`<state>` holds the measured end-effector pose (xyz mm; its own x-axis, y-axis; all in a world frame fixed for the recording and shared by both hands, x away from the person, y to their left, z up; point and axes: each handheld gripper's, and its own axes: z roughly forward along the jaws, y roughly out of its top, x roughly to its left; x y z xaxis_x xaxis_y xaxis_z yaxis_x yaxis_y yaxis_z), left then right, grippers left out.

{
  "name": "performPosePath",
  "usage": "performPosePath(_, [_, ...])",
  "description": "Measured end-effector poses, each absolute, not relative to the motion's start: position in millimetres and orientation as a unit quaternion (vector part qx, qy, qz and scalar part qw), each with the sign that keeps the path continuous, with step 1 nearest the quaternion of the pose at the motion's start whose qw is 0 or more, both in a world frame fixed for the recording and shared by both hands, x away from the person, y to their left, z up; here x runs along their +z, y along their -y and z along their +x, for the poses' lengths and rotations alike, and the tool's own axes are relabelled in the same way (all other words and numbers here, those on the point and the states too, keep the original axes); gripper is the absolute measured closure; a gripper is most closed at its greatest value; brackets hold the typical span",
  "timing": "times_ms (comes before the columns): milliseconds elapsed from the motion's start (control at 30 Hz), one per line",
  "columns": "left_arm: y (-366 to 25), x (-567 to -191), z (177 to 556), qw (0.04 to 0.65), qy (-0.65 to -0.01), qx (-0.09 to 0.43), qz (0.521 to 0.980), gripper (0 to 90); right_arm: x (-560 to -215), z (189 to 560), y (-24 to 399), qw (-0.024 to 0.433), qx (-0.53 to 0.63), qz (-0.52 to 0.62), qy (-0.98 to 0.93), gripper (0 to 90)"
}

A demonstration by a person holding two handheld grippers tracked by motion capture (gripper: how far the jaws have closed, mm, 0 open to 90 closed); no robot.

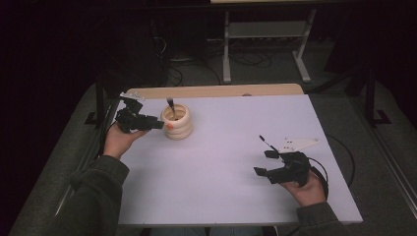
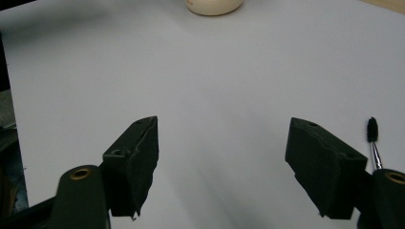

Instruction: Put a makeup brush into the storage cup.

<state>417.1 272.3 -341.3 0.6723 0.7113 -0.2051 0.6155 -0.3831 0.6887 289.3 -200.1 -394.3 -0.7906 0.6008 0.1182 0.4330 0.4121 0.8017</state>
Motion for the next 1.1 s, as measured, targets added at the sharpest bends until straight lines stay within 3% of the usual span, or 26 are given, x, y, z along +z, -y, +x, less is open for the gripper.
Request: performPosePath(1100, [-261.8, -349.9, 373.3, 0.403, -0.362, 0.061, 0.838, 42.0, -395.3, 292.1, 212.7, 0.107, 0.411, 0.352, -0.834, 25.9])
